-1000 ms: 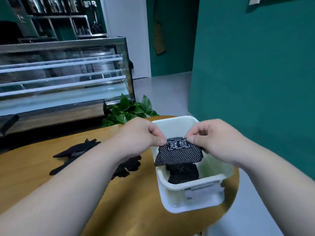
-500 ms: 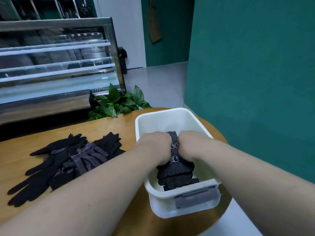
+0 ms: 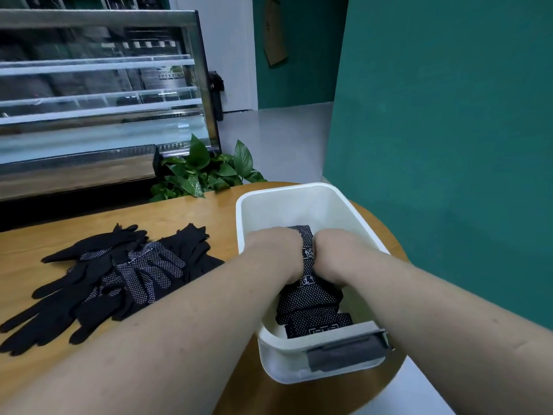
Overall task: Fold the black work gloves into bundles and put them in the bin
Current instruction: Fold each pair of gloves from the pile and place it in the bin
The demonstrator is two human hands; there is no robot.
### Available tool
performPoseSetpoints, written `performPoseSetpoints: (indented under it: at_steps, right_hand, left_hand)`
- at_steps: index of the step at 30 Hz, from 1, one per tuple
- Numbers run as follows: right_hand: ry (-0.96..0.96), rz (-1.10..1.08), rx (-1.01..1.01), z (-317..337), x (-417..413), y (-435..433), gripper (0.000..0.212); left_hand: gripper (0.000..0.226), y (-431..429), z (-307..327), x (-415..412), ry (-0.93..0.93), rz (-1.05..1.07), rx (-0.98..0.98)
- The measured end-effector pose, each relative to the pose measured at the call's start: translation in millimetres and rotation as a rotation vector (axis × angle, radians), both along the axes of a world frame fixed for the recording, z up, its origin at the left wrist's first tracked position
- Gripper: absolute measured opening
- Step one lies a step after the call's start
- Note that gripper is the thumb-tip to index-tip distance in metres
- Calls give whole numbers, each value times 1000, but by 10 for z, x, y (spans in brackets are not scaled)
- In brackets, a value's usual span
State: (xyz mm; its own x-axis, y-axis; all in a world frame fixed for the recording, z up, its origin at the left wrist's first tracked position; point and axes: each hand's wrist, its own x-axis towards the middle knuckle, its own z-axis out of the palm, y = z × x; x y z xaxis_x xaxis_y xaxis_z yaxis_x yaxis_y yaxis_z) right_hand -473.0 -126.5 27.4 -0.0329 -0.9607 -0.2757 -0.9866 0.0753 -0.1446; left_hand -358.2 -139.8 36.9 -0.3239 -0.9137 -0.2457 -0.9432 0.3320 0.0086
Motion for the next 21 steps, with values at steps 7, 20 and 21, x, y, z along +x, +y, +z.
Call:
performPoseSetpoints:
  at_steps: [7,20,21]
  right_hand:
    - [-90,-64,9,-23,-6,-50,15]
    - [-390,-101,-20,427,57,109,31]
    - [-398,-91,-50,477,91,162,28]
  left_hand:
    - [23,-19,40,-13,-14,-11,60]
    - [18,315,839,847,258,-22,-167]
    - [18,390,849,927,291,-6,-188]
